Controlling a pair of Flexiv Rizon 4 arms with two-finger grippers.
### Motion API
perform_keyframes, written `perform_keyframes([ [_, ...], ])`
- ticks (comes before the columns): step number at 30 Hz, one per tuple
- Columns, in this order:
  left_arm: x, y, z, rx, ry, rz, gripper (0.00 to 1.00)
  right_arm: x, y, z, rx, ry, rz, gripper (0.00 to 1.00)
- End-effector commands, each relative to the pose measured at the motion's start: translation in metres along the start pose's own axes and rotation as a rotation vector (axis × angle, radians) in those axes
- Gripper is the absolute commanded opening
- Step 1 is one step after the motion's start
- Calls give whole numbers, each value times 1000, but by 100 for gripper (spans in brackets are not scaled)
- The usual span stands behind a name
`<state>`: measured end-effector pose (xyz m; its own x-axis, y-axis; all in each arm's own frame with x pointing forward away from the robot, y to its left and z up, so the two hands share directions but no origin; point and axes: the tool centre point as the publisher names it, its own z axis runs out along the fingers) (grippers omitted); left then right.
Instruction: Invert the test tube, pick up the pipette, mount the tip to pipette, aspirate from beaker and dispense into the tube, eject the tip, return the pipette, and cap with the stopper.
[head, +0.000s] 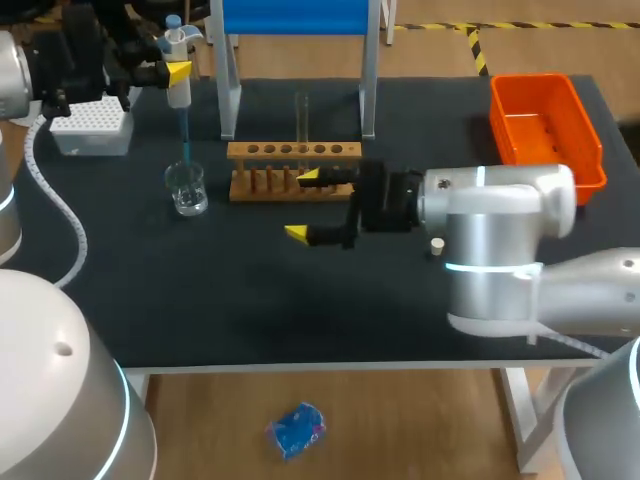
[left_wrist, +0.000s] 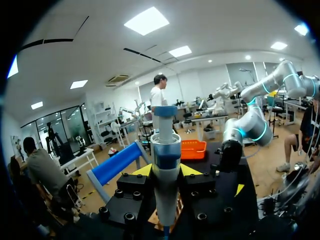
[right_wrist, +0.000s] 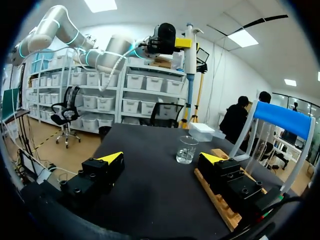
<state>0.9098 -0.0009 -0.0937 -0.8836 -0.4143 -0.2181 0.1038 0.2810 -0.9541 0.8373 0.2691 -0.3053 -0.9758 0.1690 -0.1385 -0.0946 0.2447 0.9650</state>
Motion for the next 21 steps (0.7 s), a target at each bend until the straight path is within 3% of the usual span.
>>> perform_keyframes([
  [1, 0, 1, 0, 3, -3, 1, 0, 1, -1, 28, 1, -12, -1, 100],
  [13, 0, 1, 0, 3, -3, 1, 0, 0, -3, 27, -10, -16, 1, 100],
  [17, 0, 1, 0, 3, -3, 1, 0, -4, -10, 41, -51, -2, 16, 100],
  [21, 0, 1, 0, 3, -3, 1, 0, -5, -17, 57, -36, 25, 22, 100],
])
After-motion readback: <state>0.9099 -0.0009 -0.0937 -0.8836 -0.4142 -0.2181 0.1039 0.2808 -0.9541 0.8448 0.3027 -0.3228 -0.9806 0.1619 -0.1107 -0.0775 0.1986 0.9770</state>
